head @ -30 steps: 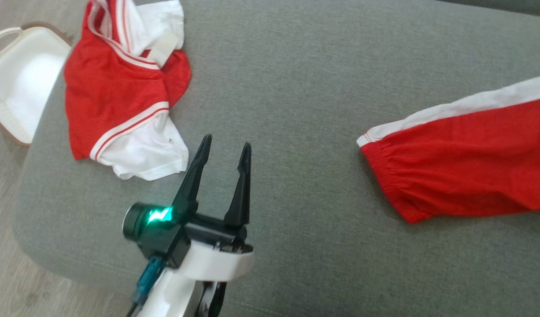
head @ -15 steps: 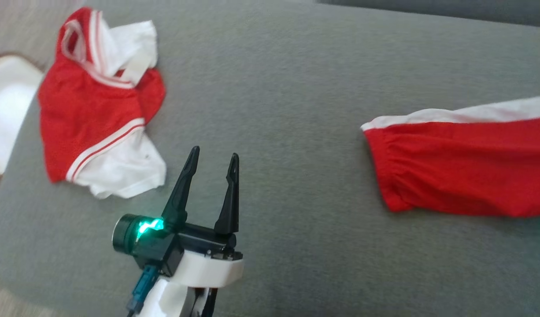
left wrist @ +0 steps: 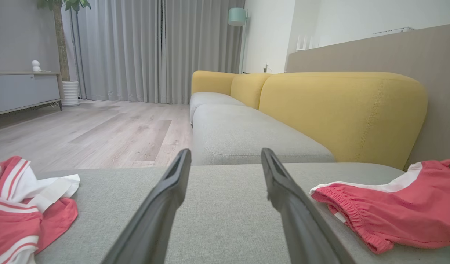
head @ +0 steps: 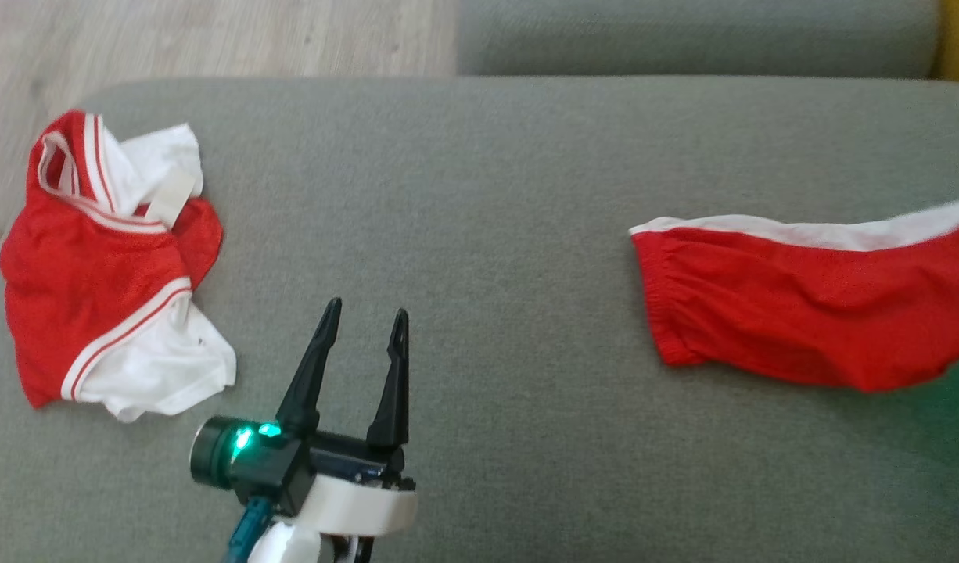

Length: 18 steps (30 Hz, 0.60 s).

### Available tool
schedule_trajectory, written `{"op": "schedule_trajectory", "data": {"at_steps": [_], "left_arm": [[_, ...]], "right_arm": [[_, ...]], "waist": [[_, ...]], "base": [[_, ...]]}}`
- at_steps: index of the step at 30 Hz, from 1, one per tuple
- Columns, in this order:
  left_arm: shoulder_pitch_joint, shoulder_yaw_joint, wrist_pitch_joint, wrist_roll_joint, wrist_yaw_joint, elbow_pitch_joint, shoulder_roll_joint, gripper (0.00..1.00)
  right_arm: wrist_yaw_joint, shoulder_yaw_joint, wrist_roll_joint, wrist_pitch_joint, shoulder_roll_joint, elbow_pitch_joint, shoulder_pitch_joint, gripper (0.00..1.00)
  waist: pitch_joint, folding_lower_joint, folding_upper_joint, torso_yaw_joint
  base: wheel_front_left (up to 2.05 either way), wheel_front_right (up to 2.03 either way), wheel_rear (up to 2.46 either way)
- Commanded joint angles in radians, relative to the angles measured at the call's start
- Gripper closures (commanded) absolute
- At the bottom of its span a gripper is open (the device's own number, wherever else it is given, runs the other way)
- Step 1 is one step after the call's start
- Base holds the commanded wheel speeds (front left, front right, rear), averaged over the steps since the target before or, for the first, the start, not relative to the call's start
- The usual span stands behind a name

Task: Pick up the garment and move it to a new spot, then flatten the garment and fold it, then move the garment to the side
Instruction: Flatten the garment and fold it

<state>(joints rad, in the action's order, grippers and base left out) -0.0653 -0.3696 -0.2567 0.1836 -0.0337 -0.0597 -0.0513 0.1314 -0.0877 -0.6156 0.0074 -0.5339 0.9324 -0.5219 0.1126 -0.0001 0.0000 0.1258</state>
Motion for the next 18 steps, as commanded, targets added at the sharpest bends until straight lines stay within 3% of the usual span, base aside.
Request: {"op": "schedule_trajectory", "data": {"at_steps": [1,13,18], "left_arm": [[-0.003,0.038,-0.005,-0.012,0.003,0.029,0.001,0.00],[0.031,0.048,-0.005,-0.009,0.008,-0.006,0.001,0.00],[0.036,0.050,-0.005,-0.006,0.009,-0.017,0.001,0.00]], "right_arm": [[-0.001,-0.016,0.002,-0.022,-0.019,-0.044,0.004,1.00],[-0.001,-0.126,0.056,-0.069,0.170,-0.340,0.060,1.00],[-0.001,-0.170,0.096,-0.083,0.278,-0.393,0.096,1.00]], "waist": [[-0.023,0.0001,0.0000,-0.017],[-0.086,0.0001,0.0000,0.006],[-0.088,0.0001,0.0000,0.028]], "base": [[0.00,0.00,0.00],[0.00,0.00,0.00],[0.00,0.00,0.00]]}}
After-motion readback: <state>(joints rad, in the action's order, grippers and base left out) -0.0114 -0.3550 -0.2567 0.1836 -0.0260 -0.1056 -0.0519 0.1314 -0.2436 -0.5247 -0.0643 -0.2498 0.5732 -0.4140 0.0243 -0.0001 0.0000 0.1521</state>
